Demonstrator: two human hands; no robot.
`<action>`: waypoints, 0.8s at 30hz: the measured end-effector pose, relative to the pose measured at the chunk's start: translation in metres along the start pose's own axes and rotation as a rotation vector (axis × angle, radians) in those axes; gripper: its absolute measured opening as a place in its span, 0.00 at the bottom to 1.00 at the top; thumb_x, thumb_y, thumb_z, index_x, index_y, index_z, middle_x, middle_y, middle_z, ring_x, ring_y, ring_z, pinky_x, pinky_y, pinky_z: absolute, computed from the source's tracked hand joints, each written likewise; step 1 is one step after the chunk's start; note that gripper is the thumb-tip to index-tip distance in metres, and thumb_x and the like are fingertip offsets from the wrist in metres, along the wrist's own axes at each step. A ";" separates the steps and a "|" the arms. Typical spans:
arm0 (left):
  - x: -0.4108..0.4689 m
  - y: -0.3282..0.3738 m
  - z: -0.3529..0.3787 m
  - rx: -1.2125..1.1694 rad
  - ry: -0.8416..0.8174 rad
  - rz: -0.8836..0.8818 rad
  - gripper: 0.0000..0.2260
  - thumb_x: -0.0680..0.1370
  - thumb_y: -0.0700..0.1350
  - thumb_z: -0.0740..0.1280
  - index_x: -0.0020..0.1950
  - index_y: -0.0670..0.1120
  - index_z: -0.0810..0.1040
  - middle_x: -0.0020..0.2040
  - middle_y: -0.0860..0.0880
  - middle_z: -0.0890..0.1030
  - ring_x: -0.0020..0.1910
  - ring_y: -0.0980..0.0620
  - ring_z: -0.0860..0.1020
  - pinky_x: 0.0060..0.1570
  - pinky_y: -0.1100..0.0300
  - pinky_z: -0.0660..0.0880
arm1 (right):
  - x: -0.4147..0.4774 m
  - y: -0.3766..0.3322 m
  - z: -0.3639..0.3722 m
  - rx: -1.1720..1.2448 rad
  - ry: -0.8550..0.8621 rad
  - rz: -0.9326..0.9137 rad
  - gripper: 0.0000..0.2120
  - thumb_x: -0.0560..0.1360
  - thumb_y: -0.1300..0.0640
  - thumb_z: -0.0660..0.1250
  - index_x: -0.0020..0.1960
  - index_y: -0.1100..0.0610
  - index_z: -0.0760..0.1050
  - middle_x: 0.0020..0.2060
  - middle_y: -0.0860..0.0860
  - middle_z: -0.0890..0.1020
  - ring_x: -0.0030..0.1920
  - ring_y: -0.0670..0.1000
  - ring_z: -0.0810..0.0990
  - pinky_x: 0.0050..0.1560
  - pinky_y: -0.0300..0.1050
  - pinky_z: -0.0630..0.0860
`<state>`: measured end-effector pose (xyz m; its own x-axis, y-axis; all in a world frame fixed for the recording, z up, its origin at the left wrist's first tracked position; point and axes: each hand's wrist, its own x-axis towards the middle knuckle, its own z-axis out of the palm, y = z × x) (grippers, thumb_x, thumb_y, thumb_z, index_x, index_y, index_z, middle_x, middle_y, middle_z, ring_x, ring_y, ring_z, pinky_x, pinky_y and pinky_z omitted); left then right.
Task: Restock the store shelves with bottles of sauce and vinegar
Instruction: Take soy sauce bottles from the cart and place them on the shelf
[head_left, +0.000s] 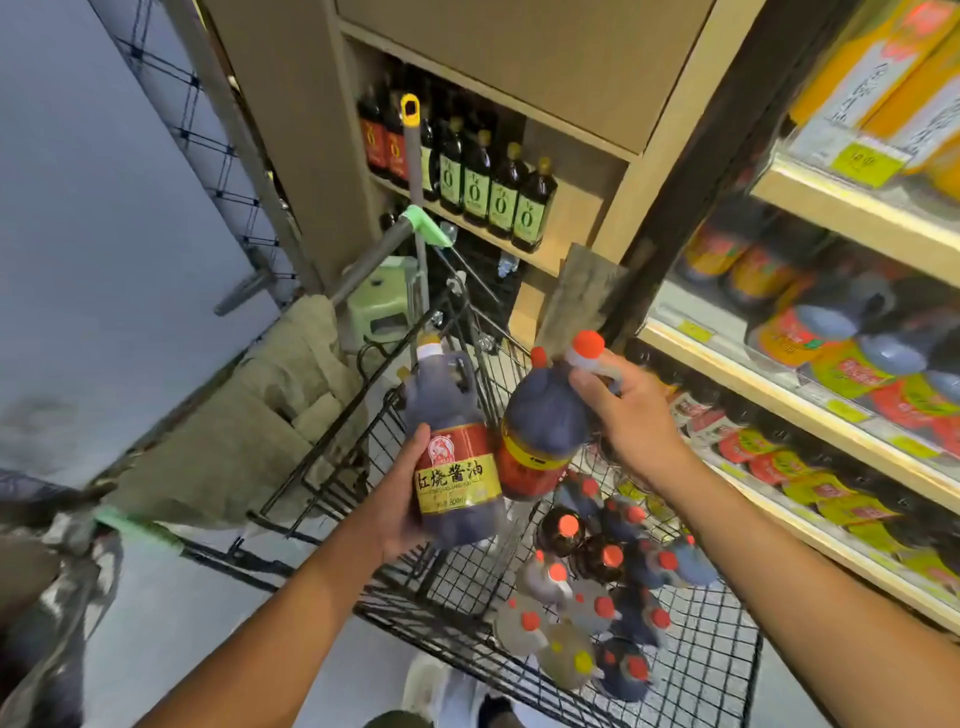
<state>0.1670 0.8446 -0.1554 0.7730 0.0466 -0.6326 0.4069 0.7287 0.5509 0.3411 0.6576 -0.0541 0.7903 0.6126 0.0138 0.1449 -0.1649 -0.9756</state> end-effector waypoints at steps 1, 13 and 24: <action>-0.001 0.004 0.005 -0.010 -0.030 -0.002 0.39 0.58 0.70 0.80 0.62 0.48 0.86 0.63 0.37 0.83 0.59 0.40 0.84 0.52 0.46 0.82 | -0.002 -0.008 -0.003 -0.017 0.018 -0.017 0.07 0.80 0.57 0.67 0.55 0.53 0.83 0.51 0.51 0.85 0.49 0.35 0.80 0.50 0.30 0.73; -0.007 0.032 0.037 -0.024 -0.161 -0.048 0.32 0.72 0.70 0.64 0.59 0.46 0.87 0.62 0.37 0.83 0.58 0.40 0.84 0.52 0.48 0.83 | -0.032 -0.059 -0.010 -0.090 0.133 -0.057 0.16 0.75 0.39 0.69 0.58 0.46 0.75 0.50 0.33 0.80 0.54 0.37 0.79 0.50 0.30 0.74; -0.007 0.040 0.086 0.101 -0.372 -0.008 0.43 0.64 0.71 0.77 0.70 0.44 0.80 0.67 0.36 0.80 0.63 0.38 0.81 0.60 0.44 0.79 | -0.085 -0.056 -0.031 -0.121 0.201 0.058 0.49 0.65 0.54 0.84 0.78 0.49 0.60 0.67 0.38 0.78 0.66 0.40 0.78 0.59 0.35 0.78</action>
<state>0.2194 0.8144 -0.0819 0.8860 -0.2232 -0.4065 0.4450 0.6561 0.6096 0.2837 0.5908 0.0058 0.9000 0.4356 0.0139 0.1567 -0.2936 -0.9430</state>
